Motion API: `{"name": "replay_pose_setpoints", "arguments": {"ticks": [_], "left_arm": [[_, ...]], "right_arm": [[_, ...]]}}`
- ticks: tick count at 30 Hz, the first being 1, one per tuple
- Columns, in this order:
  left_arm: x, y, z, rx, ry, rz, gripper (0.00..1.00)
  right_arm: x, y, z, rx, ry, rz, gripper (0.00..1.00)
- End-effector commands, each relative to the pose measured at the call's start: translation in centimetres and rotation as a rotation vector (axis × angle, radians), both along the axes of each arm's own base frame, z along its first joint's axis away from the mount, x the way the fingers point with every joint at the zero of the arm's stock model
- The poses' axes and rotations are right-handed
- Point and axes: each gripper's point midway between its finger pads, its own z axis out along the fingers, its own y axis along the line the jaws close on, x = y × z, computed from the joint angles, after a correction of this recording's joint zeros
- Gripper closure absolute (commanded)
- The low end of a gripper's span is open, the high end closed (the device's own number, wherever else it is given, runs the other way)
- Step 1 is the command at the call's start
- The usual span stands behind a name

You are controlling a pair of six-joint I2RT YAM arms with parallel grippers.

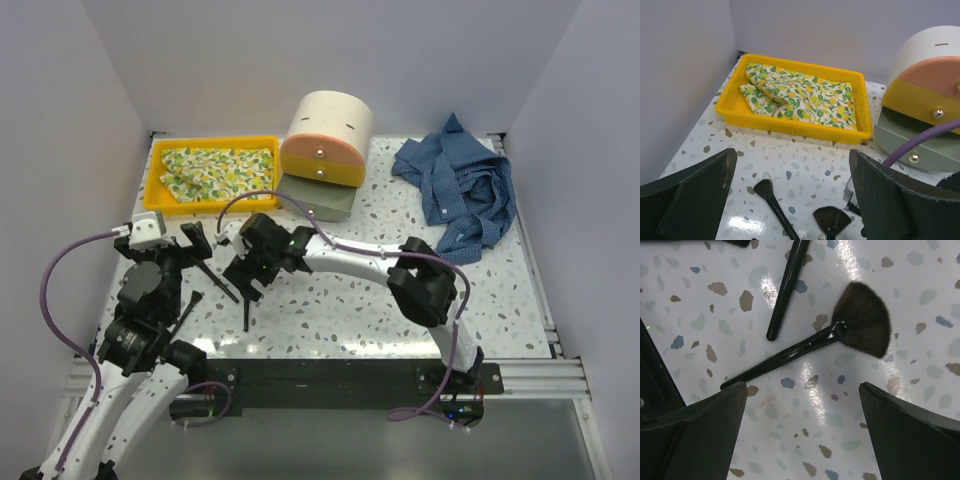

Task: Organize the makeup
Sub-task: Pick up the makeup brush from the center of the board.

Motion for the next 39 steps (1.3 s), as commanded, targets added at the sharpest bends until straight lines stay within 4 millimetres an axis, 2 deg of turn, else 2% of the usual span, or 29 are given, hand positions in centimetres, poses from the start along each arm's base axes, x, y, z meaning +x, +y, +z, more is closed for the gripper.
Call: {"name": "replay_pose_setpoints", "arguments": {"ticks": [1, 4, 5, 9, 12, 13, 29, 39], "left_arm": [[0.0, 0.6, 0.8, -0.034, -0.034, 0.039, 0.00], [-0.1, 0.6, 0.9, -0.039, -0.043, 0.036, 0.00], [-0.2, 0.6, 0.9, -0.038, -0.046, 0.037, 0.00], [-0.2, 0.7, 0.9, -0.038, -0.046, 0.039, 0.00], [-0.2, 0.7, 1.0, -0.039, -0.048, 0.040, 0.00], [-0.3, 0.7, 0.9, -0.041, -0.049, 0.040, 0.00], [-0.4, 0.8, 1.1, -0.041, -0.057, 0.043, 0.00], [-0.4, 0.8, 1.1, -0.041, -0.060, 0.043, 0.00]], "right_arm": [[-0.9, 2.9, 2.5, 0.105, -0.061, -0.277, 0.01], [-1.6, 3.0, 1.4, 0.056, -0.169, -0.351, 0.01], [-2.3, 3.6, 1.7, 0.059, -0.182, -0.361, 0.01], [-1.9, 3.7, 0.7, 0.027, -0.234, -0.437, 0.01], [-1.8, 3.9, 0.1, 0.015, -0.241, -0.472, 0.01], [-2.0, 3.7, -0.7, -0.009, -0.243, -0.473, 0.01], [-2.6, 4.0, -1.8, -0.024, -0.223, -0.476, 0.03], [-3.2, 3.3, -3.2, -0.044, -0.197, -0.479, 0.13]]}}
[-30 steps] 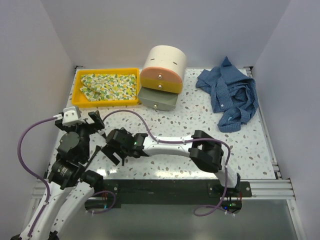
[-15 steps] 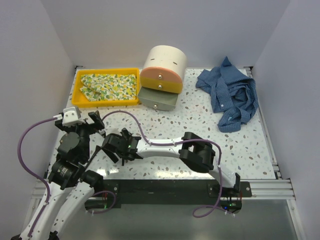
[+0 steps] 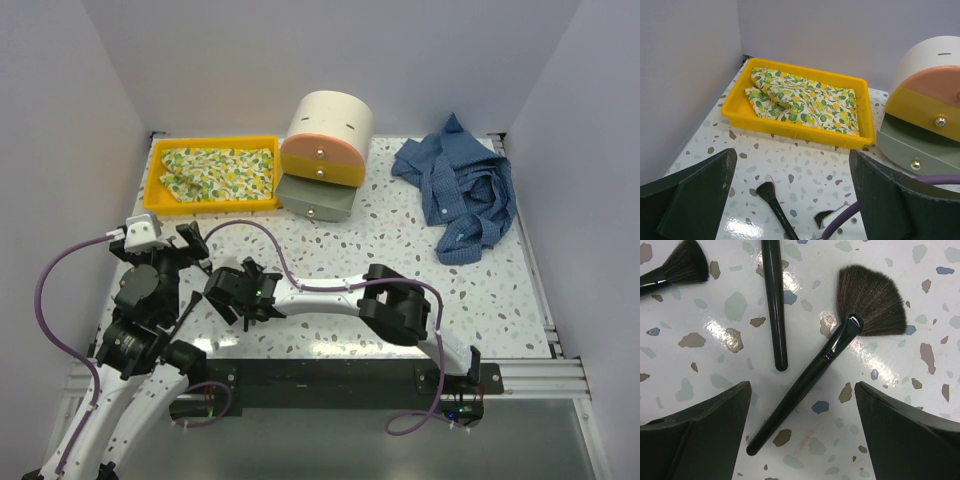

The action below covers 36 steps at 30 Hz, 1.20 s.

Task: Organize the makeup
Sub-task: Pick up the makeup brush from the center of the board.

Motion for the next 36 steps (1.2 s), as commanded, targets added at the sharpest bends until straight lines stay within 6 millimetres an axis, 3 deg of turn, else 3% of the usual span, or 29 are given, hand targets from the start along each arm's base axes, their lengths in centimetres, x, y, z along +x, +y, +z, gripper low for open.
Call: {"name": "replay_pose_setpoints", "arguments": {"ticks": [1, 12, 17, 23, 27, 36], "left_arm": [[0.0, 0.2, 0.7, -0.031, -0.037, 0.016, 0.00], [-0.1, 0.3, 0.7, -0.031, -0.039, 0.017, 0.00], [-0.2, 0.3, 0.7, -0.033, -0.041, 0.014, 0.00], [-0.2, 0.3, 0.8, -0.033, -0.043, 0.014, 0.00], [-0.2, 0.3, 0.7, -0.033, -0.041, 0.014, 0.00], [-0.1, 0.2, 0.7, -0.032, -0.041, 0.011, 0.00]], "right_arm": [[-0.4, 0.1, 0.0, 0.029, 0.008, -0.027, 0.14], [-0.4, -1.0, -2.1, -0.015, 0.006, -0.028, 0.34], [-0.1, -2.1, -1.9, -0.036, -0.033, -0.021, 0.56], [0.3, -3.3, -1.7, -0.036, -0.032, -0.012, 0.62], [0.8, -4.1, -2.2, -0.032, 0.008, -0.017, 0.70], [2.2, -5.4, -1.4, -0.022, -0.010, -0.028, 0.88]]}}
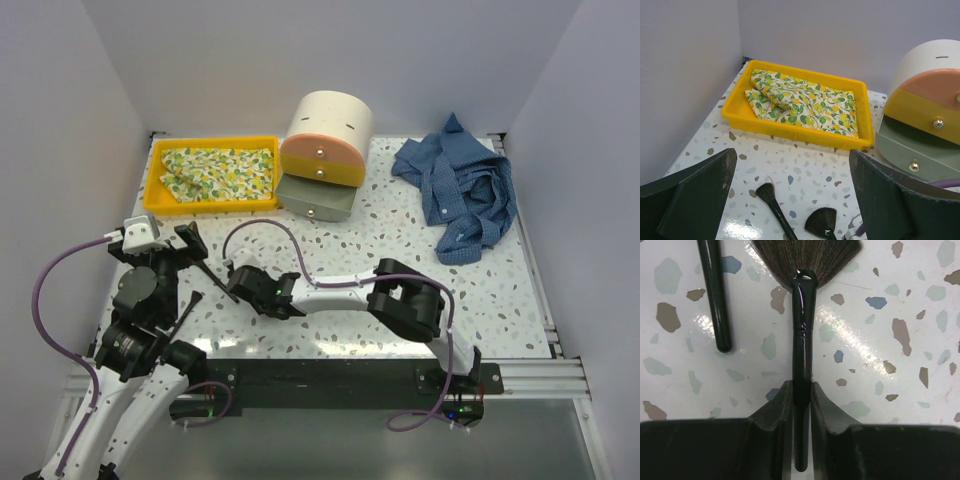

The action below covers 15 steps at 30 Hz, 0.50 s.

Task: Organize the makeup
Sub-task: Pick up the makeup brush from the center of the board.

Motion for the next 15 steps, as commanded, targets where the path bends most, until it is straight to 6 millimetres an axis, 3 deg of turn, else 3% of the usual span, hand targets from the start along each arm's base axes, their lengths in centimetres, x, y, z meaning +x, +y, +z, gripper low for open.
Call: {"name": "replay_pose_setpoints", "arguments": {"ticks": [1, 6, 15], "left_arm": [[0.1, 0.1, 0.5, -0.027, -0.028, 0.012, 0.00], [0.1, 0.1, 0.5, -0.027, -0.028, 0.012, 0.00], [0.1, 0.1, 0.5, -0.030, -0.031, 0.009, 0.00]], "right_arm": [[1.2, -1.5, 1.1, -0.015, -0.036, -0.015, 0.93], [2.4, -2.1, 2.6, -0.025, -0.105, -0.008, 1.00], [3.4, -2.8, 5.2, 0.005, -0.153, 0.066, 1.00]]}}
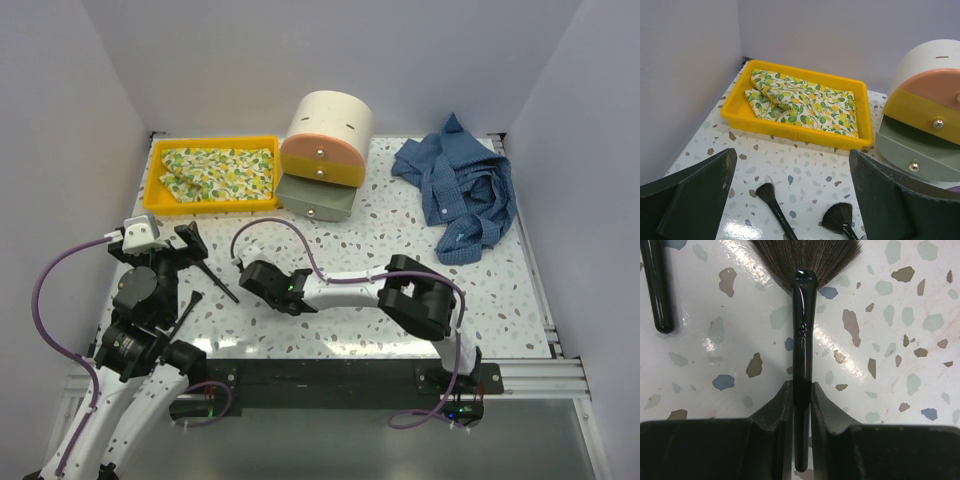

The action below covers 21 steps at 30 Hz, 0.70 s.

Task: Organize the makeup
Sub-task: Pick up the makeup brush from the center of the board.

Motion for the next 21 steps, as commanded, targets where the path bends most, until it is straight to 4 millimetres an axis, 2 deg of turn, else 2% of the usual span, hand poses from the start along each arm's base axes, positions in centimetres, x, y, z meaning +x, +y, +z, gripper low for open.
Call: {"name": "replay_pose_setpoints", "arguments": {"ticks": [1, 6, 10, 13, 16, 18, 21], "left_arm": [[0.1, 0.1, 0.5, -0.030, -0.032, 0.009, 0.00], [0.1, 0.1, 0.4, -0.029, -0.028, 0.009, 0.00], [0.1, 0.1, 0.4, -0.029, -0.028, 0.009, 0.00], [0.2, -0.1, 0.4, -0.029, -0.026, 0.003, 0.00], [0.2, -0.1, 0.5, -0.030, -0.029, 0.000, 0.00], [0.2, -0.2, 0.5, -0.030, -0.029, -0.001, 0.00], [0.2, -0.2, 0.4, -0.029, -0.026, -0.003, 0.00]], "right_arm": [[1.6, 0.6, 4.8, 0.096, -0.071, 0.038, 1.00], [2.8, -0.3, 5.6, 0.052, -0.111, 0.124, 1.00], [3.5, -0.9, 7.4, -0.028, -0.162, 0.259, 1.00], [3.0, -1.0, 8.1, -0.042, -0.144, 0.370, 1.00], [2.4, -1.9, 8.9, -0.070, -0.091, 0.525, 1.00], [1.2, -2.5, 9.5, -0.064, -0.034, 0.649, 1.00], [1.3, -3.8, 10.7, -0.074, -0.025, 0.725, 1.00]]}}
